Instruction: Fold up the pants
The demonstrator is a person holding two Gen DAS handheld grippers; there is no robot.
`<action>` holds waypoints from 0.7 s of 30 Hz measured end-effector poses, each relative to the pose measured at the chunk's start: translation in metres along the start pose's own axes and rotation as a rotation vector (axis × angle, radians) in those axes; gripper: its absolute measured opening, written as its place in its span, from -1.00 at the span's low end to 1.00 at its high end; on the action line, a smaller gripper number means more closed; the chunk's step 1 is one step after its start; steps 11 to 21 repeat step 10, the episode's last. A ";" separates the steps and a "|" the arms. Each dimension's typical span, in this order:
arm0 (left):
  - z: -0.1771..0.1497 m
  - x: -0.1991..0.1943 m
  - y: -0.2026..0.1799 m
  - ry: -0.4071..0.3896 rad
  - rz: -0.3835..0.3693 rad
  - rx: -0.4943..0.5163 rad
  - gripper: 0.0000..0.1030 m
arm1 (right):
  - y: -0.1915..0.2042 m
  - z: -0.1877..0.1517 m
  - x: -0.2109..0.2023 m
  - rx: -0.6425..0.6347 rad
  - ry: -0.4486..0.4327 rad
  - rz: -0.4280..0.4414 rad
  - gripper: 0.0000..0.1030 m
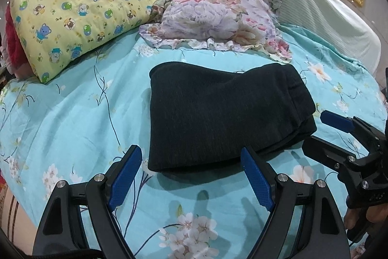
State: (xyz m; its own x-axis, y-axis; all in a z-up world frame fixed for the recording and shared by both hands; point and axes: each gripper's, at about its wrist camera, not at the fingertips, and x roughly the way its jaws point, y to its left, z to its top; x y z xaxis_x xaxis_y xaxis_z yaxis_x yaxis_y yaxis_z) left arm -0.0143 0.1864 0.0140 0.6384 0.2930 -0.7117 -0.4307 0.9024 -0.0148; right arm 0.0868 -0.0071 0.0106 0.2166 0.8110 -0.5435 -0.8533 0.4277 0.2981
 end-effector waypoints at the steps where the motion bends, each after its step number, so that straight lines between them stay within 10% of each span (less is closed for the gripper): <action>1: 0.002 0.001 0.000 0.000 0.002 0.000 0.63 | 0.000 0.000 -0.001 -0.002 -0.002 -0.002 0.90; 21: 0.008 0.006 -0.006 0.026 0.017 0.006 0.64 | -0.009 0.001 -0.007 0.032 -0.028 -0.003 0.97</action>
